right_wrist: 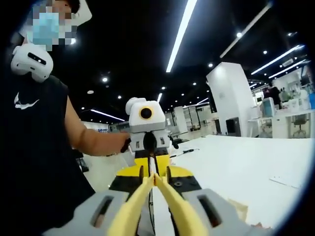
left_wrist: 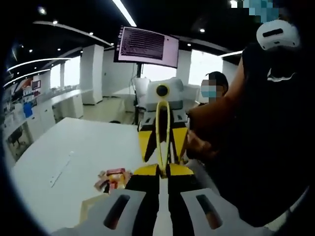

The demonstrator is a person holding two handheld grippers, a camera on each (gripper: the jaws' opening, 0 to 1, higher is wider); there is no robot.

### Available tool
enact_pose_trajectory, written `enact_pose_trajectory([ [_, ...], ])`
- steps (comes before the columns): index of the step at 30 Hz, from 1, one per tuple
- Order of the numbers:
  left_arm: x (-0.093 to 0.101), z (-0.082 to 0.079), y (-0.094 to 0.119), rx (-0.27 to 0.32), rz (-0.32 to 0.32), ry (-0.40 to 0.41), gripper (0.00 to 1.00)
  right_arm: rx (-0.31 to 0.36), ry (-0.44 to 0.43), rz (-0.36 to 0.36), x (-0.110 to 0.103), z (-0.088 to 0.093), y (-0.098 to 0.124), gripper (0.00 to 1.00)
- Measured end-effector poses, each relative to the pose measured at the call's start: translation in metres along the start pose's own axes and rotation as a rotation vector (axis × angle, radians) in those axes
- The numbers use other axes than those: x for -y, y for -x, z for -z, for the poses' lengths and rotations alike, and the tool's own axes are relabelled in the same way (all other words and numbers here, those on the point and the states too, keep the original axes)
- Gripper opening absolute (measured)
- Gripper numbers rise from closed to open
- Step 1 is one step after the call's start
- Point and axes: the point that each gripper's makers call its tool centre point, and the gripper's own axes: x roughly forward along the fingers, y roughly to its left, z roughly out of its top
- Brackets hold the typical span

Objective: Place the target food into the container with the food tongs after gripping and lifting it, then release it inside without dropping or visibly crushing the food.

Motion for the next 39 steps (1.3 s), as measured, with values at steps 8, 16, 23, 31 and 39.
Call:
enact_pose_trajectory([
  [8, -0.003, -0.004, 0.000, 0.034, -0.006, 0.048, 0.06, 0.020, -0.026, 0.026, 0.005, -0.002, 0.005, 0.19],
  [16, -0.009, -0.009, 0.002, 0.145, -0.060, 0.052, 0.20, -0.001, 0.007, 0.053, 0.006, -0.003, 0.005, 0.24],
  [23, -0.028, -0.007, 0.003, 0.198, -0.194, 0.035, 0.72, -0.056, 0.031, 0.101, 0.019, 0.004, 0.009, 0.25],
  [31, -0.066, 0.024, 0.033, 0.173, -0.447, 0.040, 1.00, -0.117, 0.089, 0.190, 0.047, 0.002, 0.035, 0.26],
  [39, -0.074, 0.103, 0.064, 0.132, -0.688, 0.051, 1.00, -0.195, 0.109, 0.321, 0.082, 0.014, 0.068, 0.25],
])
